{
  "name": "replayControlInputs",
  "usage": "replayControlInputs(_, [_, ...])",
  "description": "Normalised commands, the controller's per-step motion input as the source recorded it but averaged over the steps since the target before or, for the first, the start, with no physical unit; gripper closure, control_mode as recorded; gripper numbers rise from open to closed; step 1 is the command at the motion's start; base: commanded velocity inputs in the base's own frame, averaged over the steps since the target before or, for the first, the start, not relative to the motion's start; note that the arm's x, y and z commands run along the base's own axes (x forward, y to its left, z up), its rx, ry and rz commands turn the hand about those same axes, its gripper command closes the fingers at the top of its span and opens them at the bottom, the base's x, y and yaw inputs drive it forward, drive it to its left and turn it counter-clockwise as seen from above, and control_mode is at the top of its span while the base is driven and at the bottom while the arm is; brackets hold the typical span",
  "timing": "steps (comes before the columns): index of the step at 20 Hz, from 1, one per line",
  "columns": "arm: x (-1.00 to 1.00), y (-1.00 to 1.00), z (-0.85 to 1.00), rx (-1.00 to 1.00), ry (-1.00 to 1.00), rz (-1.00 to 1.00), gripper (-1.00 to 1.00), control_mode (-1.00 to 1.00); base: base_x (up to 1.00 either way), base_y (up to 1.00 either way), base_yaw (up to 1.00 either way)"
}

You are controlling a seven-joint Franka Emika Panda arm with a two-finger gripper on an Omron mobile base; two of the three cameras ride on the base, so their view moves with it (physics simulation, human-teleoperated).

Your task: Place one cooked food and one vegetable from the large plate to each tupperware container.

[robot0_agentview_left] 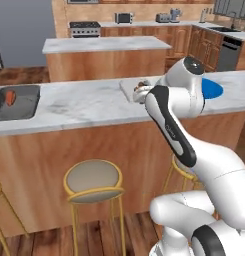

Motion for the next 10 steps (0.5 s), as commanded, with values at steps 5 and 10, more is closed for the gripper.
replayControlInputs(5, [0.00, 0.00, 0.00, 0.00, 0.00, 0.00, -1.00, 1.00, 0.02, -1.00, 0.00])
replayControlInputs(10, [0.00, 0.00, 0.00, 0.00, 0.00, 0.00, -1.00, 1.00, 0.36, -0.70, 0.00])
